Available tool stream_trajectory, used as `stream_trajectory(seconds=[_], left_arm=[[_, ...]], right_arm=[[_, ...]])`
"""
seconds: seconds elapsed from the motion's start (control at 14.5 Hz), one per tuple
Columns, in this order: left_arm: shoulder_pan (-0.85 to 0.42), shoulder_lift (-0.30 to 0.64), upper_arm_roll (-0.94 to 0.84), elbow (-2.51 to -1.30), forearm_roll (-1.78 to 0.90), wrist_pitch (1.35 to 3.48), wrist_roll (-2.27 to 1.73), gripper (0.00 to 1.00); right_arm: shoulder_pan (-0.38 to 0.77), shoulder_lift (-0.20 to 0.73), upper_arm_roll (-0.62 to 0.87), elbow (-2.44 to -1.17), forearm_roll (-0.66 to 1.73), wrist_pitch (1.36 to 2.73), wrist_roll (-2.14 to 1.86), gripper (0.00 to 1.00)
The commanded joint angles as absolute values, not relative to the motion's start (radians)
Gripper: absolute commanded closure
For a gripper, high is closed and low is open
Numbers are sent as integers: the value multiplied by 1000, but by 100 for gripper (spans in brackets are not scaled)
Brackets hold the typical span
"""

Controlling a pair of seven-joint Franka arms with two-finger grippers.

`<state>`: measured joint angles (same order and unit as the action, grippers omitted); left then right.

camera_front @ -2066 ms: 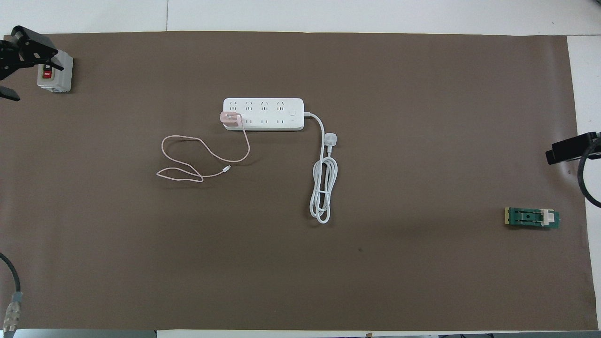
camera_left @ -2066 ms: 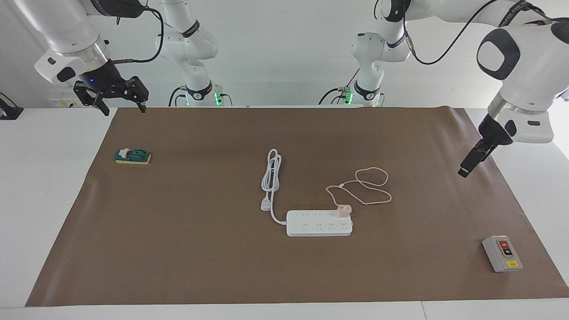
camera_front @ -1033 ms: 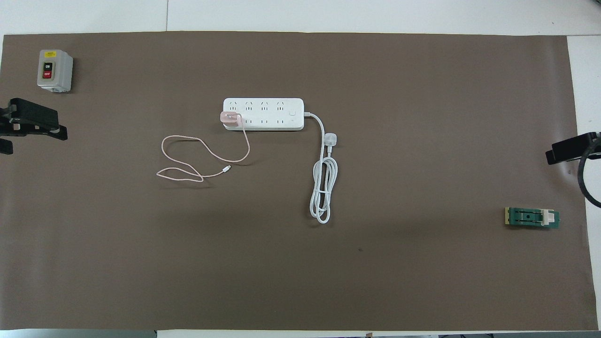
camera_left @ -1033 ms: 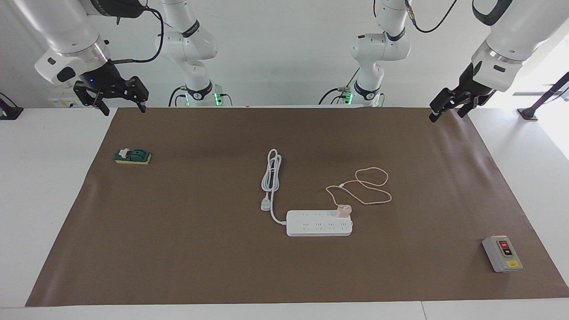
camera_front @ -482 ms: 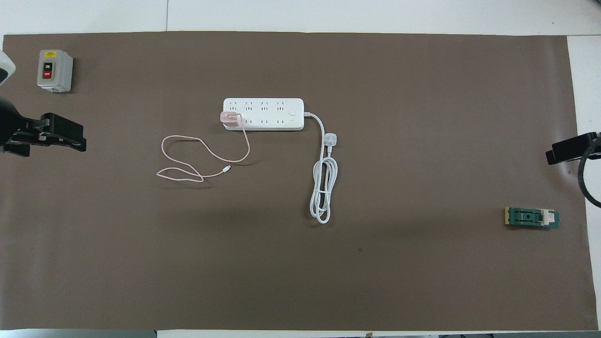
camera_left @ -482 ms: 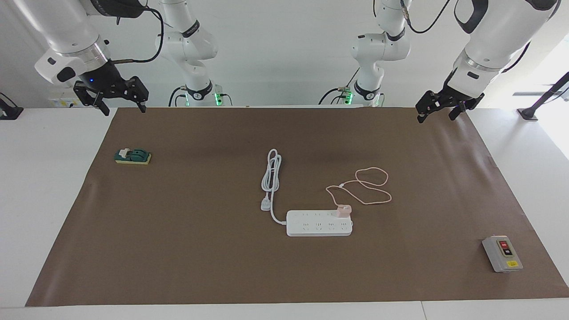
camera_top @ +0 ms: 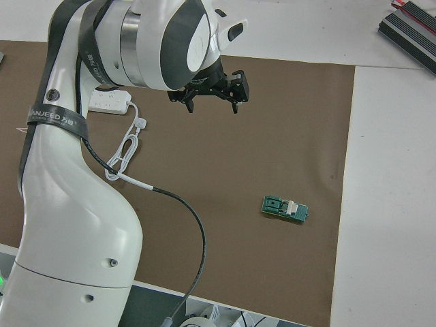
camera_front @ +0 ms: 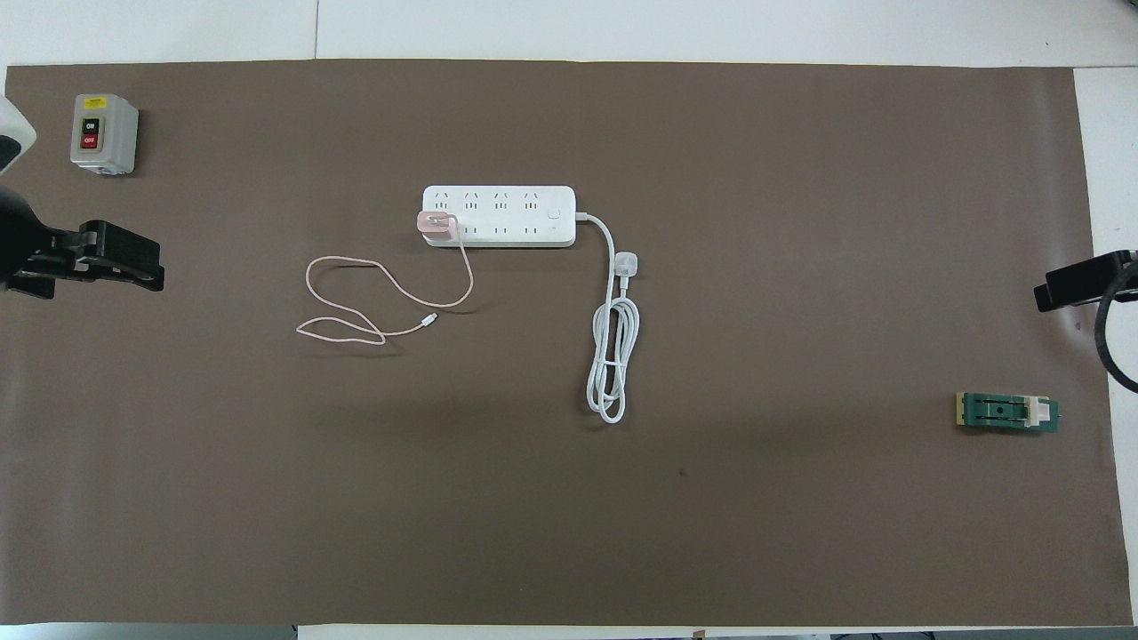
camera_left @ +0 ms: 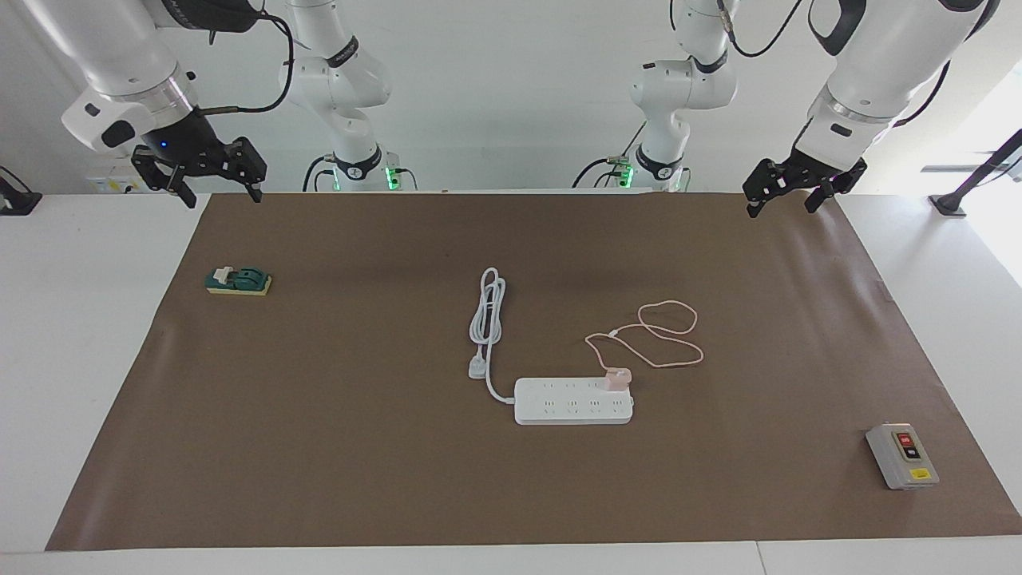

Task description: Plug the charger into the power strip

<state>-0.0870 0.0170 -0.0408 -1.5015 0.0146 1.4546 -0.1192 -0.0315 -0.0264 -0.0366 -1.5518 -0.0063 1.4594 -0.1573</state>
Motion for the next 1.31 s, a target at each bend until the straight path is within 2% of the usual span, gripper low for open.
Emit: stream_trajectory(seconds=[0.0,1.24], left_arm=[[-92,-29,-38,-1548,31,1462,-114,0],[-94,-37,-40,-1545,-15,1454,-121,0]], right_arm=[[-43,-51,-34,-1577,11,1457,-146,0],[-43,-51,-35,-1577,9,1459,-137,0]])
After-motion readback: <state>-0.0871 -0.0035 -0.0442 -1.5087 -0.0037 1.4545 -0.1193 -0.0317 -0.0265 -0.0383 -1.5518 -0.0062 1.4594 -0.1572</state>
